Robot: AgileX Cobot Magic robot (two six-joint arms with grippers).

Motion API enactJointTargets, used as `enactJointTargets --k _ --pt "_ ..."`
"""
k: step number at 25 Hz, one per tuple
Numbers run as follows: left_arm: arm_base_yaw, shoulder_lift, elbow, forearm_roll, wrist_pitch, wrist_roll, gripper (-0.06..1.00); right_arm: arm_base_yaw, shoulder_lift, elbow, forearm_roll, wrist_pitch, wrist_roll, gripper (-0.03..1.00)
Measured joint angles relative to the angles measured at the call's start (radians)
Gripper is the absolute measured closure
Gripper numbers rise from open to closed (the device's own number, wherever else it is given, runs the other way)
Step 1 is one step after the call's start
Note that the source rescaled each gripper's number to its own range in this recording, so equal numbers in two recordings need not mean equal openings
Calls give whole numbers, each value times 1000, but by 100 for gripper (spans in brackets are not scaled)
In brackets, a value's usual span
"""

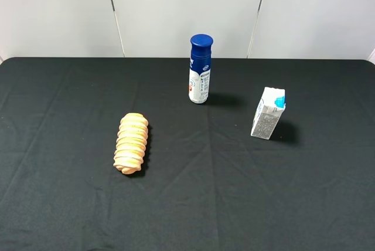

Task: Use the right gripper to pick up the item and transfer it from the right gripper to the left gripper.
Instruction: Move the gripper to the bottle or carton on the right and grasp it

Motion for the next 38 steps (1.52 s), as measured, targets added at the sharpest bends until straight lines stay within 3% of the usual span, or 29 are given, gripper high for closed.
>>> enactJointTargets --k 7,16,22,38 --pt "0 0 0 0 1 0 0 4 232 -152 7 58 -23 -3" --pt "0 0 0 0 1 0 0 174 486 -290 -7 100 -7 -3" --pt "0 0 0 0 1 0 0 243 664 -371 -8 117 43 -3" --pt "0 0 0 0 1 0 0 271 1066 -539 28 113 102 -3"
